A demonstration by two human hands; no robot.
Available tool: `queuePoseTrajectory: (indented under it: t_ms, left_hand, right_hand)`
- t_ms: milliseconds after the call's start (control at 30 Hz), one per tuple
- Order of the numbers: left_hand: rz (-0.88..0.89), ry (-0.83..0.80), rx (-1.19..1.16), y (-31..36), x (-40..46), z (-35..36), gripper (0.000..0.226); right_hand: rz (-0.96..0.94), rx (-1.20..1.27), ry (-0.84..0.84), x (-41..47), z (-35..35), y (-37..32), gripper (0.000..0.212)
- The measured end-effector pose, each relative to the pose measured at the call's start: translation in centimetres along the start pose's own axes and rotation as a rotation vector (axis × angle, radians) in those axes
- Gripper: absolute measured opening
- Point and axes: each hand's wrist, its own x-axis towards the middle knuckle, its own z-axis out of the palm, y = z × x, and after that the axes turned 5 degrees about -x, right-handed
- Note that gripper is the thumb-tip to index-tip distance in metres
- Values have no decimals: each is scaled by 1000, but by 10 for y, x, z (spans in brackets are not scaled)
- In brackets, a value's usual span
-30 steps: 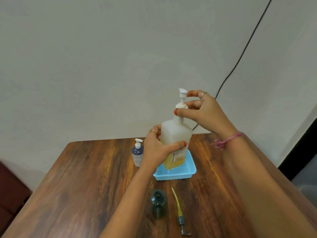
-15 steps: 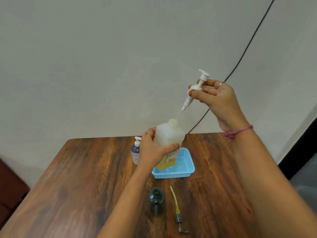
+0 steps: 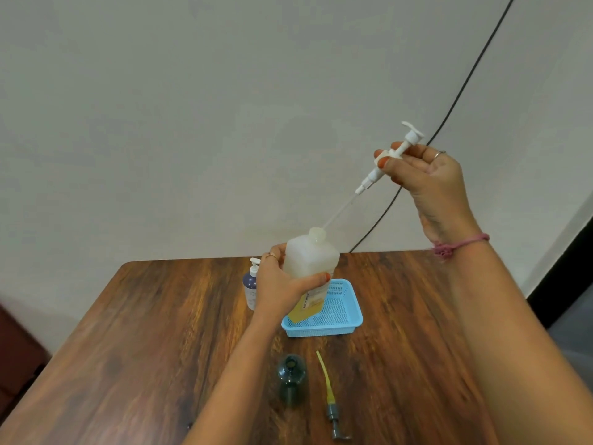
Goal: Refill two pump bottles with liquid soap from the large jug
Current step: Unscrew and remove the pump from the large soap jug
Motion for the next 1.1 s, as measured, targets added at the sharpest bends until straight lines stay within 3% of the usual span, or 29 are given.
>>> queuePoseTrajectory:
  t_ms: [1100]
  left_hand:
    - [-39, -18, -9, -10, -2, 4, 80]
  right_hand:
    - [-108, -30, -32, -3, 3, -6, 30]
